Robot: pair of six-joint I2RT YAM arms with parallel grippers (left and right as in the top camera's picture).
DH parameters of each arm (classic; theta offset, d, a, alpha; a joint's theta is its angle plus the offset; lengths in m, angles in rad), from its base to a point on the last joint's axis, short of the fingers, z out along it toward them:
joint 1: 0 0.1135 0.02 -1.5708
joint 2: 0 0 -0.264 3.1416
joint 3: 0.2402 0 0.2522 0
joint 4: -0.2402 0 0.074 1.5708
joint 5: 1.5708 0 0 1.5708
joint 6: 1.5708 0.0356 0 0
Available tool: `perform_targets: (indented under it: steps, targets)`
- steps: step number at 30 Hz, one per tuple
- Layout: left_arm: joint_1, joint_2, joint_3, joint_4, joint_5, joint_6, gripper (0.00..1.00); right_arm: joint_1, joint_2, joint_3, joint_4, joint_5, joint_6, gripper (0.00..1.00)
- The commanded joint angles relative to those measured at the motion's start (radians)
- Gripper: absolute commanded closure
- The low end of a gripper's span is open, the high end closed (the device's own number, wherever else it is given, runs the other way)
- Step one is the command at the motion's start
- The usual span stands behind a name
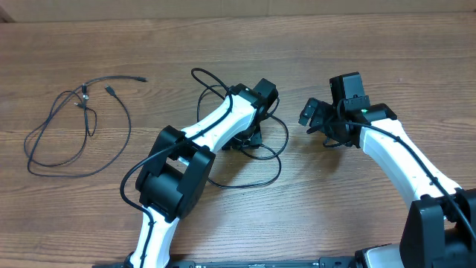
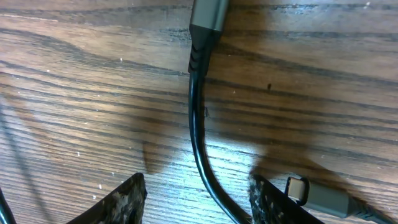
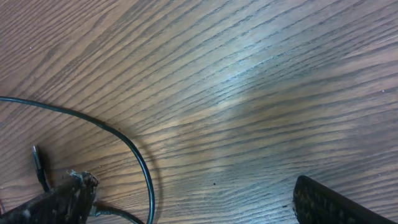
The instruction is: Untangle cables
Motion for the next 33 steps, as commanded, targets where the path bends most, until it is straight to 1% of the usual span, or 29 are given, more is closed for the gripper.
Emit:
perform_targets:
  steps: [1,12,22,26,29,33]
  targets:
    - [0.004,0.005,-0.025,0.011,-0.017,-0.01,0.46,0.001,-0.005,0.001,0.006,0.01,-0.005,0.0]
    - [0.004,0.005,-0.025,0.011,-0.017,-0.01,0.45,0.001,-0.005,0.001,0.006,0.011,-0.005,0.0]
    - [0.004,0.005,-0.031,-0.003,-0.021,-0.01,0.48,0.003,-0.005,0.001,0.006,0.01,-0.005,0.0]
    - [0.004,0.005,-0.035,-0.04,-0.07,-0.01,0.48,0.003,-0.005,0.001,0.006,0.01,-0.005,0.0]
    - [0.004,0.006,-0.047,-0.062,-0.108,-0.01,0.46,0.003,-0.005,0.001,0.006,0.01,-0.005,0.0]
    - [0.005,0.006,-0.07,-0.073,-0.123,-0.01,0.42,0.003,-0.005,0.001,0.006,0.01,-0.005,0.0]
